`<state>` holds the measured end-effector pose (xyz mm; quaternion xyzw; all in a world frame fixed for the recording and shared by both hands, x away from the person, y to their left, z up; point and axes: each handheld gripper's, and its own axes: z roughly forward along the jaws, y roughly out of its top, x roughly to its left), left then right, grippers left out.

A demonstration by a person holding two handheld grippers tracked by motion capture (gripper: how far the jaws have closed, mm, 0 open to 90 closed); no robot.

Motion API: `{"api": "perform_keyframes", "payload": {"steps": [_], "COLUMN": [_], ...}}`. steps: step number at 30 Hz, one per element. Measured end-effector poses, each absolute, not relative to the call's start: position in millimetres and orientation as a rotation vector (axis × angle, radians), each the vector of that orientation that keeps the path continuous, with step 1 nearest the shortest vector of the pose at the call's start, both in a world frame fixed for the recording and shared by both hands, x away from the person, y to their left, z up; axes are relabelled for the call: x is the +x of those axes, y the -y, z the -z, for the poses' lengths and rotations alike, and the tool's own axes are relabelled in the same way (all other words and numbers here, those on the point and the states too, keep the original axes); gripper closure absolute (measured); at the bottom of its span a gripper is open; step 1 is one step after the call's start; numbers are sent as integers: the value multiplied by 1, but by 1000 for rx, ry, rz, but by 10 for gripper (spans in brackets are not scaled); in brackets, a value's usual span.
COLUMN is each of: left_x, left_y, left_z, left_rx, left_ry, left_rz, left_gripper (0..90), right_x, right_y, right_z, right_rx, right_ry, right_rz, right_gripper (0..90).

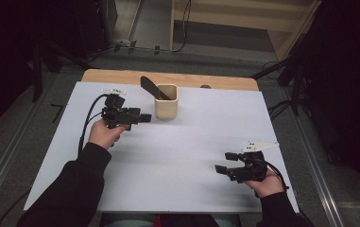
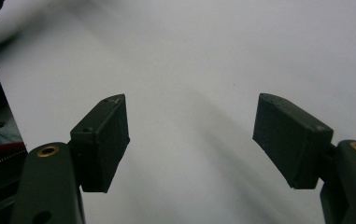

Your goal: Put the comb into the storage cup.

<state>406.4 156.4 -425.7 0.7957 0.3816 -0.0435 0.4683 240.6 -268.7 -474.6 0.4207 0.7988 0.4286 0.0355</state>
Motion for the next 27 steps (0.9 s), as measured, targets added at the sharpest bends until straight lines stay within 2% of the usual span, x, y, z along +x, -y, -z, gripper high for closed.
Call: {"api": "perform_keyframes", "payload": {"steps": [27], "left_x": [370], "left_y": [-160], "left_z": [428], "left_rx": [2031], "left_ry": [-907], "left_rz": [137], "left_gripper": [239], "right_x": [245], "right_y": [271], "right_z": [475], "right_rx": [1328], "right_ry": [-2423], "right_rz": [-1301], "right_gripper": [249]}}
